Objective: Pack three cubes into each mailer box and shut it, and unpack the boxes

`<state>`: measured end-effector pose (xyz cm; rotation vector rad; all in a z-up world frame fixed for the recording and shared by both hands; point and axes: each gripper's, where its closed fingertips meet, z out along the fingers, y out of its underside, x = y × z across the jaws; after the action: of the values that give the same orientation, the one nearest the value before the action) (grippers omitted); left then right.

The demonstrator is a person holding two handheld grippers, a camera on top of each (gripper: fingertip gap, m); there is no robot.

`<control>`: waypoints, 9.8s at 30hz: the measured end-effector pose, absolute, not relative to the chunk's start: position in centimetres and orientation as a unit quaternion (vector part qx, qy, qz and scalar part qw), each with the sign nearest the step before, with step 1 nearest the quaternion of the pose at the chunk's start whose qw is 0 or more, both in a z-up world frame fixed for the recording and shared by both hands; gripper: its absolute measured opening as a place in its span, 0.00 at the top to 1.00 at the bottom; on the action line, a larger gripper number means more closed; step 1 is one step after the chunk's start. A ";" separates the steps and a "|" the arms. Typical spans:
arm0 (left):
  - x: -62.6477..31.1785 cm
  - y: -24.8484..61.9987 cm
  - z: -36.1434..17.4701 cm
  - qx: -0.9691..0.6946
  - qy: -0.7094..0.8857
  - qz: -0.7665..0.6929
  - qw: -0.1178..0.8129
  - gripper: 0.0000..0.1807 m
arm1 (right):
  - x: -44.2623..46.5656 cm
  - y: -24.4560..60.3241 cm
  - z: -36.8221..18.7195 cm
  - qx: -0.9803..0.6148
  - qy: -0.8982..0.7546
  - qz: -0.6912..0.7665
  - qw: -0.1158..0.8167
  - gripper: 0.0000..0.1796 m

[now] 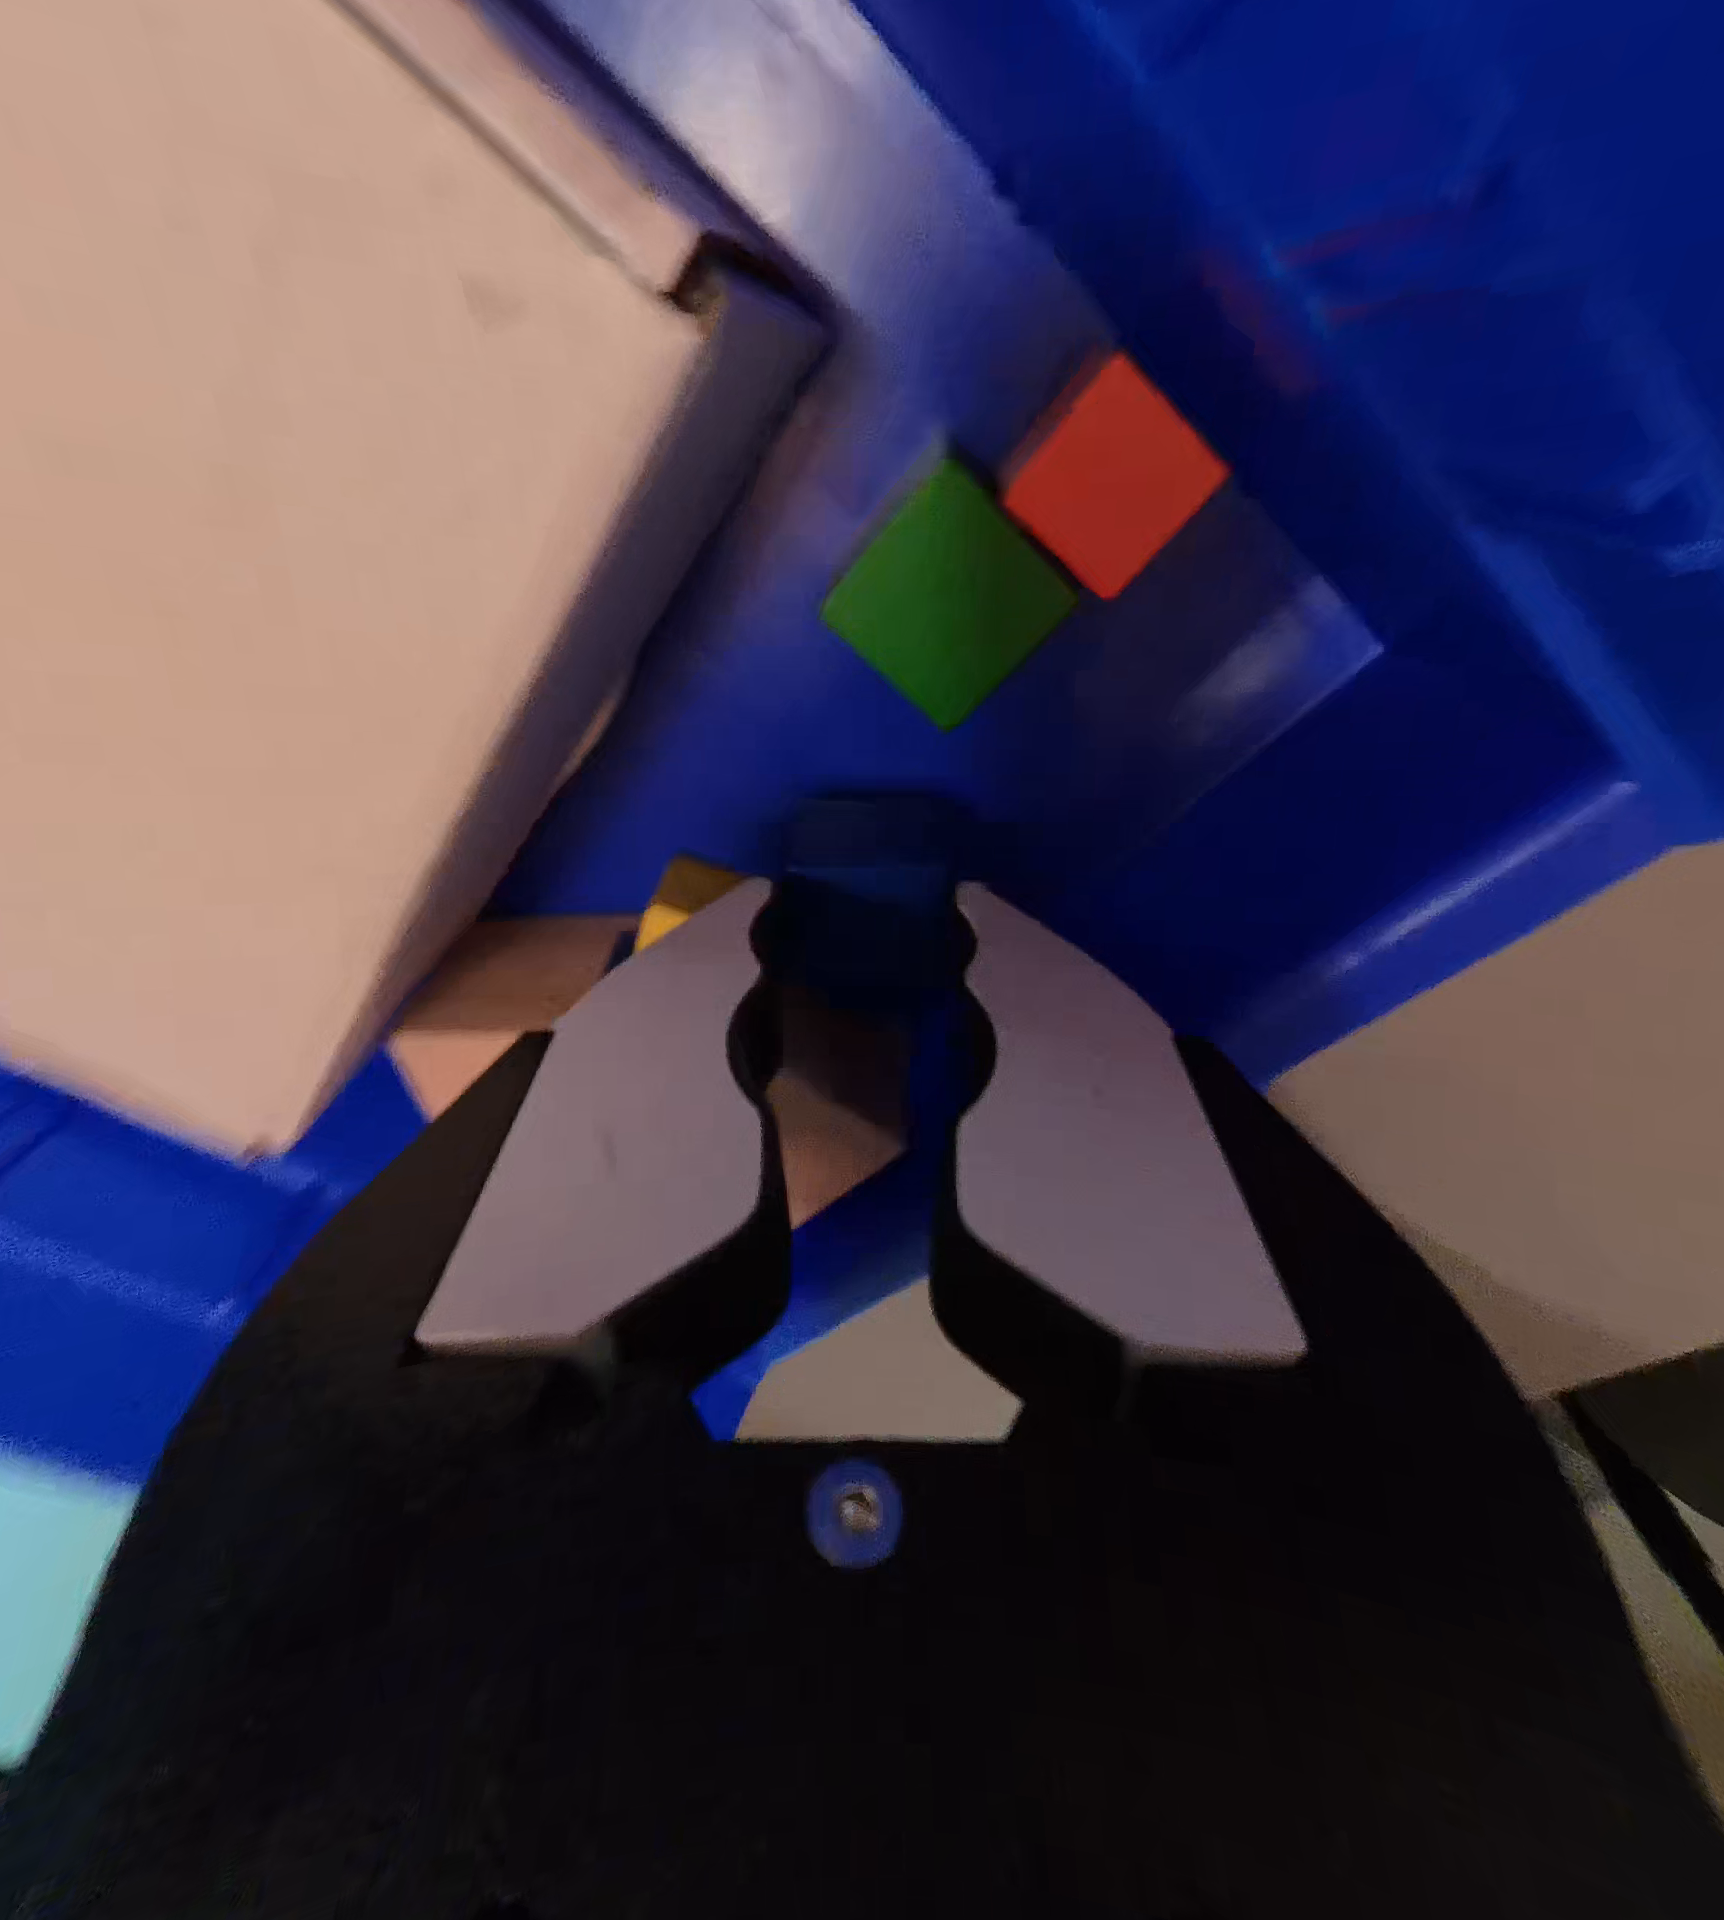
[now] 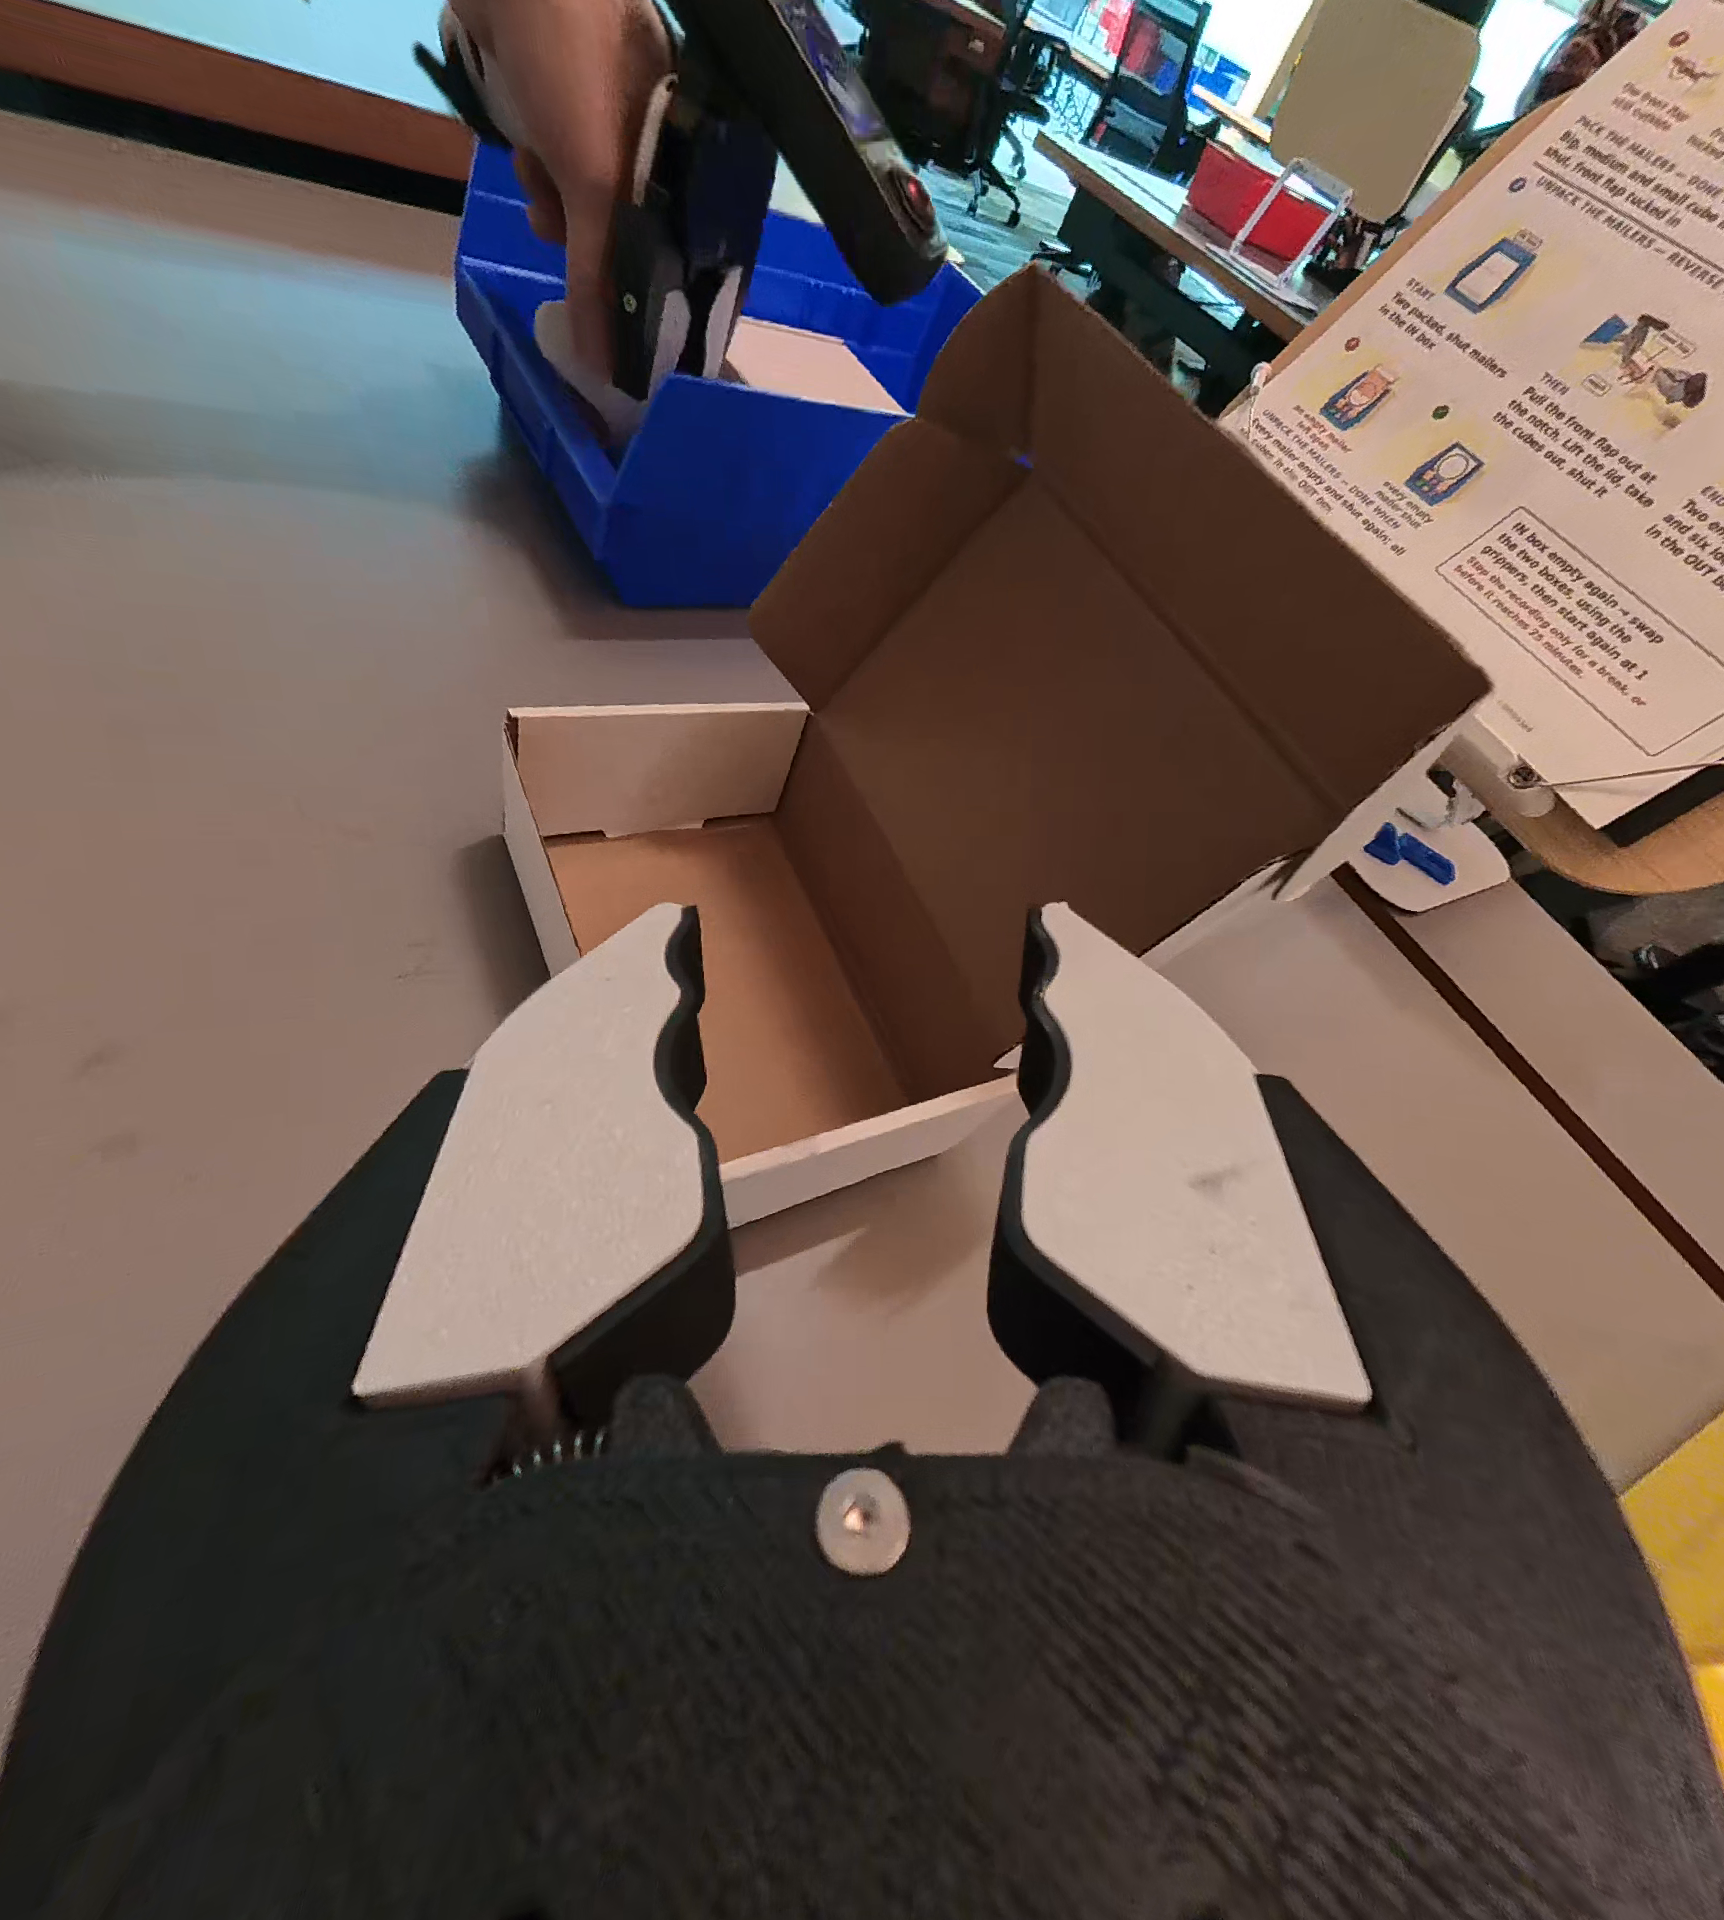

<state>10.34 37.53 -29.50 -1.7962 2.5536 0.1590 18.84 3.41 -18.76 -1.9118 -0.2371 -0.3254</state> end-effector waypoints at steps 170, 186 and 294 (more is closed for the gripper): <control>10.6 40.3 -29.0 -0.298 0.947 -0.010 0.116 0.75 | 16.9 1.9 -22.6 -0.822 0.102 -0.027 0.560 0.60; 12.0 29.6 -14.7 -0.317 0.813 -0.376 0.310 0.88 | 15.0 4.4 -20.7 -0.786 0.131 0.078 0.599 0.56; 7.9 11.9 -23.9 -0.494 0.674 -0.323 0.444 0.66 | 14.5 3.3 -20.7 -0.698 -0.188 -0.557 0.409 0.85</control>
<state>7.94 11.89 -23.92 -1.2249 1.6714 -0.8002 14.46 3.35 -20.70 -1.7580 -0.4743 -1.4028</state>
